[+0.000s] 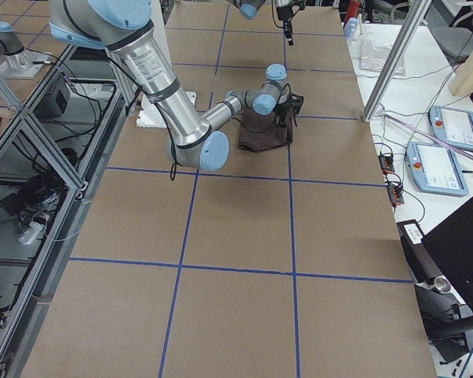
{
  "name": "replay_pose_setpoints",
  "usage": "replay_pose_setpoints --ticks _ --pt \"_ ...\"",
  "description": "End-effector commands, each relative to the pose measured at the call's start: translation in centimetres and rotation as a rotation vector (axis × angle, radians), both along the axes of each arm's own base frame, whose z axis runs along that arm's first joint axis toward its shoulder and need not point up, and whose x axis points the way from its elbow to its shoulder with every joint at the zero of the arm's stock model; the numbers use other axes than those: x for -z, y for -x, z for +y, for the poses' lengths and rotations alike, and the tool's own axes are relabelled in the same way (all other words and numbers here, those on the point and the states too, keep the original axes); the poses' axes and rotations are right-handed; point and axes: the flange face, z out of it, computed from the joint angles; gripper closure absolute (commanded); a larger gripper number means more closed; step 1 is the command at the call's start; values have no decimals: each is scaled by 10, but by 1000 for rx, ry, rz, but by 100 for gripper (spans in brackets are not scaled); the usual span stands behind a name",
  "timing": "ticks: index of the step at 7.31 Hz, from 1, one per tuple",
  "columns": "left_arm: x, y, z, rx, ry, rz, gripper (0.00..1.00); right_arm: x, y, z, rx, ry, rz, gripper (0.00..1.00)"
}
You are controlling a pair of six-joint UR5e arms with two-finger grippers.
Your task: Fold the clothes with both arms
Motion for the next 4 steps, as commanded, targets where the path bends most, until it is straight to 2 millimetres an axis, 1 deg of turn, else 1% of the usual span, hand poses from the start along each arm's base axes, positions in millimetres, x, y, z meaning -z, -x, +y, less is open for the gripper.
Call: replay_pose_setpoints --ticks 1,2,3,4 --pt "5 2 3 2 3 -1 100 -33 -71 -61 22 -11 37 100" --pt "5 2 3 3 5 -3 100 -41 -102 -80 40 -43 50 100" --pt "-5 3 3 2 11 -17 100 -39 -131 -90 61 -13 0 100" --pt "-23 8 7 0 13 -41 100 -50 -178 -96 48 19 -45 100"
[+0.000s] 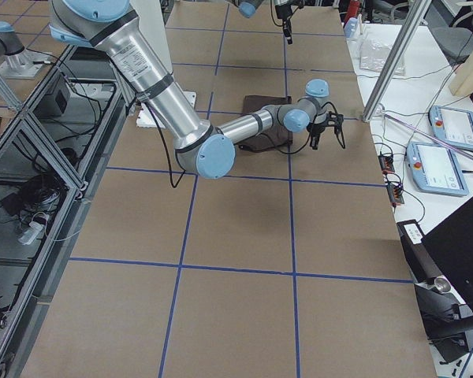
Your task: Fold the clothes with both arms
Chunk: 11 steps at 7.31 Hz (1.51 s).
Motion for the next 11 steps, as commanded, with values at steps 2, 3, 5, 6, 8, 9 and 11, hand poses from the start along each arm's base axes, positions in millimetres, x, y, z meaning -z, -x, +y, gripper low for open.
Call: replay_pose_setpoints --ticks 2,3,5,6,8,9,11 --pt "-59 65 -7 1 -72 -119 100 -58 -189 -3 10 -16 -89 100" --pt "-85 107 -12 1 -122 -187 100 -84 -263 -3 0 -30 -112 96" --pt "-134 215 -15 -15 -198 -282 92 -167 -352 29 49 -86 -65 38" --pt "-161 268 -10 -36 -216 -373 57 -194 -382 46 64 -108 -49 0" --pt "-193 339 -6 -87 -55 -460 0 -255 -403 96 176 -148 3 0" --pt "-220 348 3 -142 68 -399 0 -273 -412 105 255 -149 26 0" --pt "-274 344 83 -203 298 -341 0 -278 -422 112 310 -122 40 0"
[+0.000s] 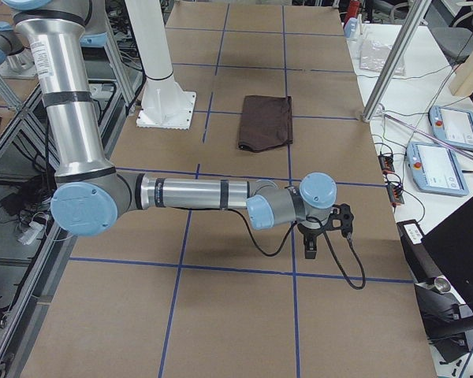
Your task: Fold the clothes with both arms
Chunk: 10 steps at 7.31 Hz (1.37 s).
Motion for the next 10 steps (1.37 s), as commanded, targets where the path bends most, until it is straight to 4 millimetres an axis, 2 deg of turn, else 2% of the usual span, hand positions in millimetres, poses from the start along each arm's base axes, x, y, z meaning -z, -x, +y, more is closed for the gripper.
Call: replay_pose_setpoints --ticks 1,2,3,5,6,9,10 --pt "-52 2 60 -10 79 -3 0 -9 -1 8 45 20 16 0" --pt "-54 2 61 -3 48 -5 0 -9 -1 9 45 18 16 0" --pt "-70 1 60 -5 77 8 0 -12 -1 11 45 20 21 0" --pt "-70 -5 56 -16 63 88 0 -16 -1 15 46 23 21 0" --pt "-81 -5 54 -16 69 84 0 -17 3 15 44 36 13 0" --pt "-71 -4 48 -18 29 78 0 -9 8 10 52 26 -2 0" --pt "-76 -4 49 -14 39 80 0 -11 15 10 64 25 12 0"
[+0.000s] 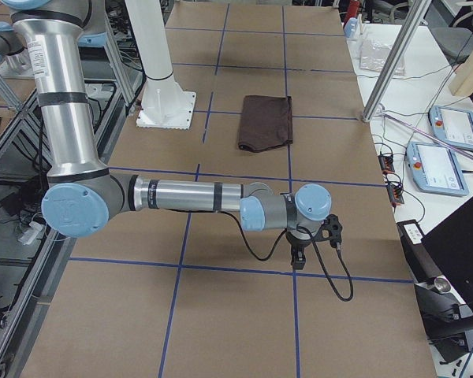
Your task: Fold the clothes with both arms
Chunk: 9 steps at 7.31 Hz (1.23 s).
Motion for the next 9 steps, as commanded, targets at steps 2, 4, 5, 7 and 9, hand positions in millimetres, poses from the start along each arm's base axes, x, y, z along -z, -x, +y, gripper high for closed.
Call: replay_pose_setpoints --ticks 2,4,5,7,9 --pt "-7 0 -1 -1 -22 9 0 5 5 3 10 -15 10 0" --pt "-4 0 -2 1 -25 -1 0 4 6 4 11 -8 6 0" --pt "-14 0 -2 -3 -11 -5 0 -1 6 8 11 -3 5 0" --pt "-4 -1 -8 -4 -32 -6 0 9 6 2 11 -21 20 0" --pt "-5 -1 -8 -3 -19 -6 0 18 26 1 47 5 36 0"
